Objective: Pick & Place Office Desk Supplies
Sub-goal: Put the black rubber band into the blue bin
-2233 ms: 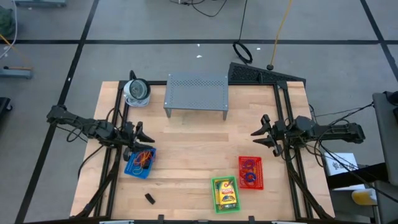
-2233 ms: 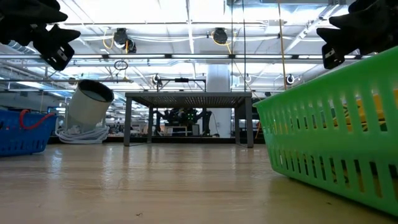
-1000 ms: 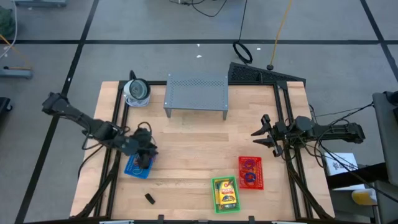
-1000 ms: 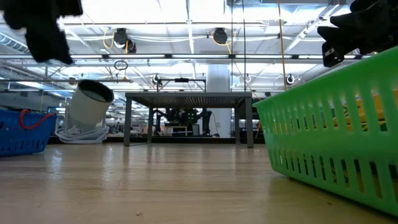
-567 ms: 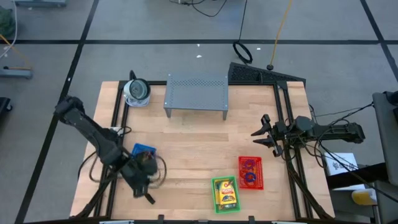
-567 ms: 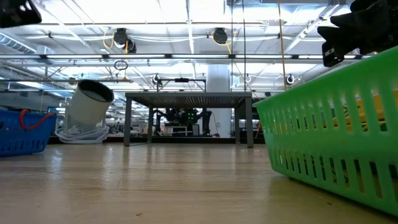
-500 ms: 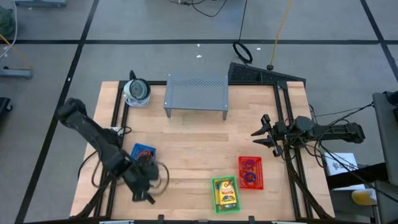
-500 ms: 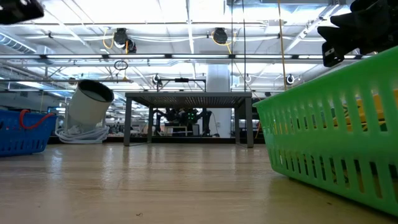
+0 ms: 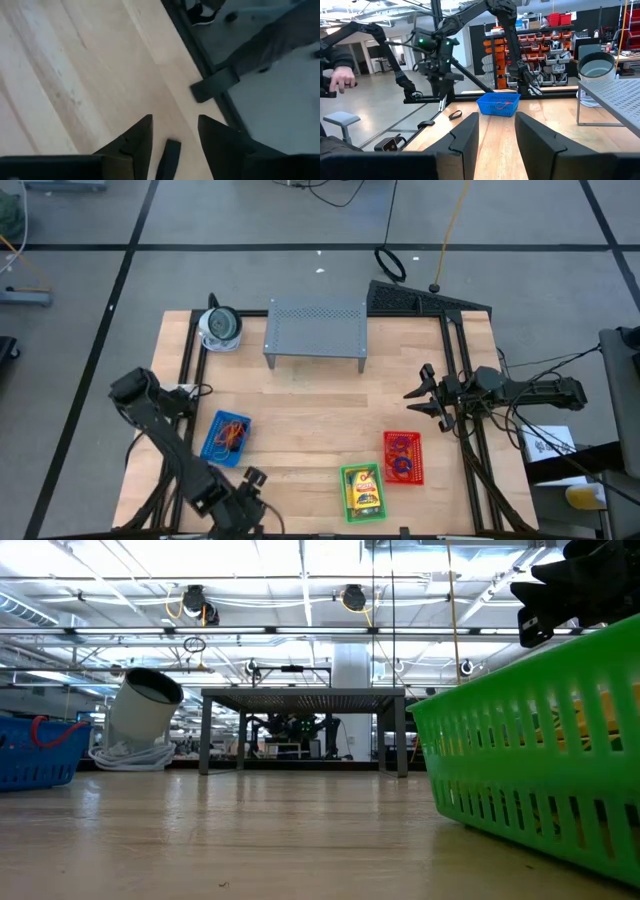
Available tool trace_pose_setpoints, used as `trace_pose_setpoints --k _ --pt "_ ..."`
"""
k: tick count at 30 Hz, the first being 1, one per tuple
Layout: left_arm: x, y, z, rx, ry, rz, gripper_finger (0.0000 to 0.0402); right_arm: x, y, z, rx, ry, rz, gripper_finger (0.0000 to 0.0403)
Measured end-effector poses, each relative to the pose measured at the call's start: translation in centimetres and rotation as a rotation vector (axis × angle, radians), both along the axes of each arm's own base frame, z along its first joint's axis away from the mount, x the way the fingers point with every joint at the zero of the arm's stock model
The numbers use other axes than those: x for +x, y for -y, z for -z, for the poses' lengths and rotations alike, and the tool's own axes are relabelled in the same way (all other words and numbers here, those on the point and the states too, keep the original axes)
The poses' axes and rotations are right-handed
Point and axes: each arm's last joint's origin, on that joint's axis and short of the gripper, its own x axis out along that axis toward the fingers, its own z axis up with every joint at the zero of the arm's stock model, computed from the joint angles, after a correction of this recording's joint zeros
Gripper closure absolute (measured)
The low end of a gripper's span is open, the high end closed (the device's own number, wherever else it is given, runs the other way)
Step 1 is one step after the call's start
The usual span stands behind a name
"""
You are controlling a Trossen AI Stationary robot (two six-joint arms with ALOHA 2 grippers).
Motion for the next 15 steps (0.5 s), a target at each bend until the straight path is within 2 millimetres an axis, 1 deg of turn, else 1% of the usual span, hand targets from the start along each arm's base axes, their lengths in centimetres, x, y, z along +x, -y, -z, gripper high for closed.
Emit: trace_pose_setpoints --k 4,7,15 --pt "-1.1 0.8 1.1 0.103 -0.007 0.028 0.0211 0.0 0.0 0.0 0.000 0.000 0.000 0.0287" --pt "-1.6 1.0 1.7 0.137 -0.030 -0.011 0.0197 0.0 0.0 0.0 0.000 0.000 0.000 0.0287" --pt "-2.5 1.6 4.0 0.237 -0.125 -0.010 0.0192 0.0 0.0 0.0 0.000 0.000 0.000 0.0287"
